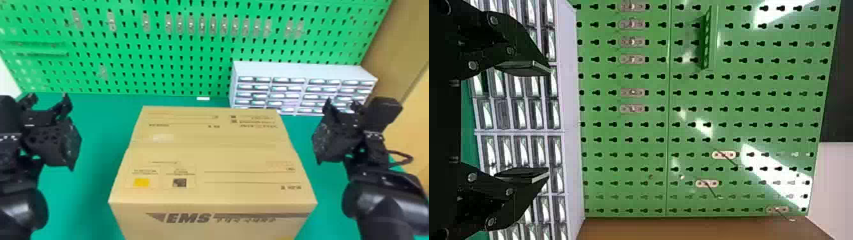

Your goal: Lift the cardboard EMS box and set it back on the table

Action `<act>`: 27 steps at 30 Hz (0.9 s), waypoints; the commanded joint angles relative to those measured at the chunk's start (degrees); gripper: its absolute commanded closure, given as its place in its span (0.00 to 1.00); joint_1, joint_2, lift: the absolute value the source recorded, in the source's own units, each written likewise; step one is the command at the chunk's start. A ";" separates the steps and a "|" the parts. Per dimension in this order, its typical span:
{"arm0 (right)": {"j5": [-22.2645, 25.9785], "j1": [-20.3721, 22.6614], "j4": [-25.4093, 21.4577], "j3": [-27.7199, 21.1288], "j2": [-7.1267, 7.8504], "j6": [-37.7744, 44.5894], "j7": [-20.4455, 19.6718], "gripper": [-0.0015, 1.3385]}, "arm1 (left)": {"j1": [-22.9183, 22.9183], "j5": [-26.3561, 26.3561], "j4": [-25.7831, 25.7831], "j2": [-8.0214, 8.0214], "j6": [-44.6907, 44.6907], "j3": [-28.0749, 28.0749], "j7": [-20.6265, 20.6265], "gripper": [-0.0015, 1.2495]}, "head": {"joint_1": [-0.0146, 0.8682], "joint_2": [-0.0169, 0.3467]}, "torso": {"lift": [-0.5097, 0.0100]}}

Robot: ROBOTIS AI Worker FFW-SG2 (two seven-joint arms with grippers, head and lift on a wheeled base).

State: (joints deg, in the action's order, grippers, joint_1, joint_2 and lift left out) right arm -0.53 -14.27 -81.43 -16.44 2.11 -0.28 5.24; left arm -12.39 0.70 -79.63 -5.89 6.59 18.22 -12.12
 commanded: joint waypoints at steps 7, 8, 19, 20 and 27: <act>0.09 0.21 -0.05 0.18 -0.09 -0.07 -0.14 0.40 | 0.00 0.00 0.09 0.00 0.00 -0.11 -0.01 0.39 | 0.78 0.00 | 0.95; 0.09 0.21 -0.05 0.18 -0.09 -0.07 -0.14 0.40 | 0.00 0.00 0.09 0.00 0.00 -0.11 -0.01 0.39 | 0.78 0.00 | 0.95; 0.09 0.21 -0.05 0.35 -0.09 -0.07 -0.14 0.40 | 0.00 0.00 0.09 0.00 0.00 -0.20 -0.01 0.39 | 0.78 0.00 | 0.92; 0.09 0.21 -0.05 0.44 0.00 -0.07 -0.14 0.40 | 0.00 0.00 0.09 0.00 0.00 -0.20 -0.01 0.39 | 0.78 0.00 | 0.92; 0.09 0.21 -0.05 0.44 0.00 -0.07 -0.14 0.40 | -0.09 0.09 0.09 0.00 0.00 -0.20 -0.01 0.39 | 0.78 0.00 | 0.90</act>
State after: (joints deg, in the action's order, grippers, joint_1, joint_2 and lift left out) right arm -0.44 -14.06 -81.48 -16.00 2.07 -0.35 5.09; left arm -12.39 0.77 -79.54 -5.89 6.59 18.02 -12.13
